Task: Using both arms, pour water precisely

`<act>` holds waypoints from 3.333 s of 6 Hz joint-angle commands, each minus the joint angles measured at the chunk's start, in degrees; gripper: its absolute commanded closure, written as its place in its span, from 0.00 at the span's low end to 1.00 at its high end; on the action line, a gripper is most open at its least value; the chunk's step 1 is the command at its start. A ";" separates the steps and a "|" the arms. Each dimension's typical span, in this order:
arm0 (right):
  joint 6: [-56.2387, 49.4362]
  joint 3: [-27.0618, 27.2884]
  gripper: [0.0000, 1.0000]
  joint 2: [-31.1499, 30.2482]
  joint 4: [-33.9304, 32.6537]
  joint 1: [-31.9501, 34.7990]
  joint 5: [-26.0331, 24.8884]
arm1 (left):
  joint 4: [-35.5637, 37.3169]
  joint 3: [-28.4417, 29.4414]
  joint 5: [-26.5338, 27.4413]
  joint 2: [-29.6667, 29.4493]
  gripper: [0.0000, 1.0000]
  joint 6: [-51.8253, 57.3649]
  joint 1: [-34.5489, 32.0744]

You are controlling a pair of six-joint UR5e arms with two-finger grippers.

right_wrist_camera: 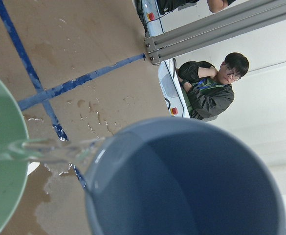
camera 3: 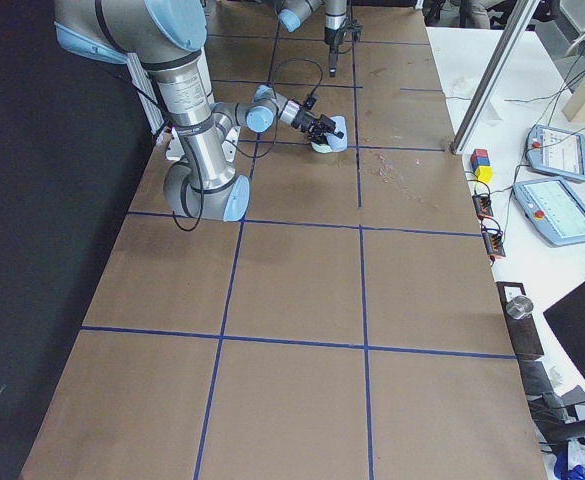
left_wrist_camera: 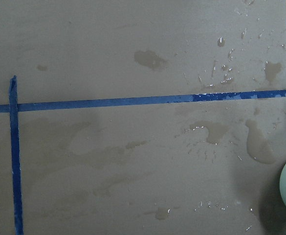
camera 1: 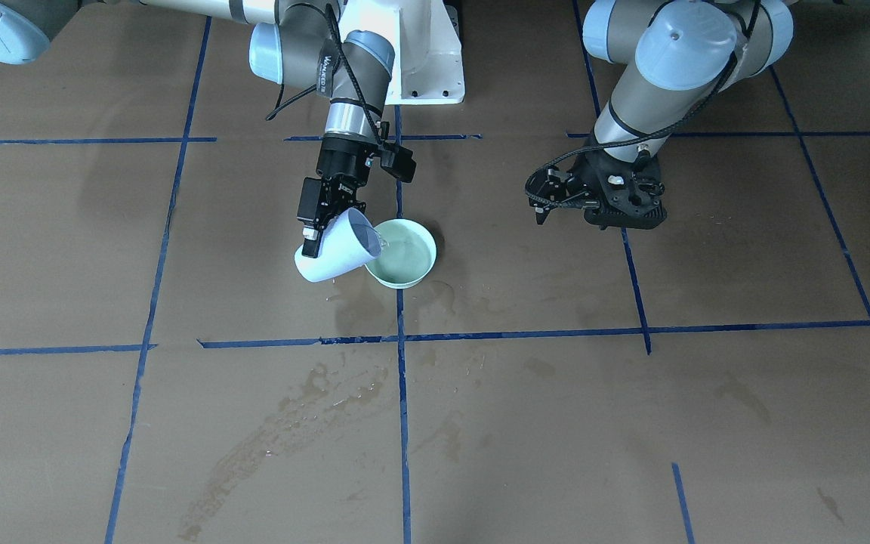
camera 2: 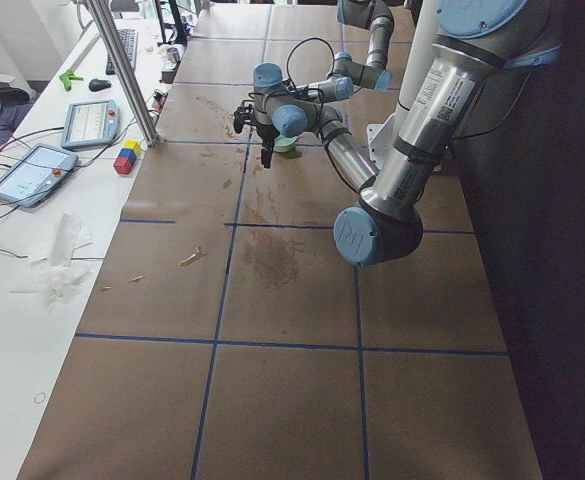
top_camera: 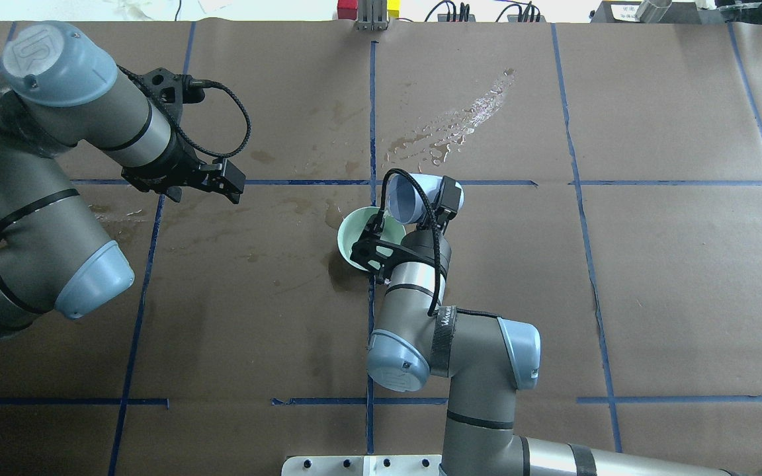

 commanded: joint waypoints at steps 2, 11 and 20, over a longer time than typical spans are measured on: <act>-4.29 -0.03 1.00 0.45 -1.27 0.02 -0.31 | 0.00 0.00 0.00 -0.03 0.00 0.00 -0.03; -3.51 0.58 0.99 0.79 -0.83 0.11 -0.31 | 0.00 -0.53 0.00 0.06 0.00 0.00 -0.03; 23.56 20.24 1.00 -6.82 -0.04 6.78 18.31 | 0.00 -0.70 0.00 0.06 0.00 0.00 -0.03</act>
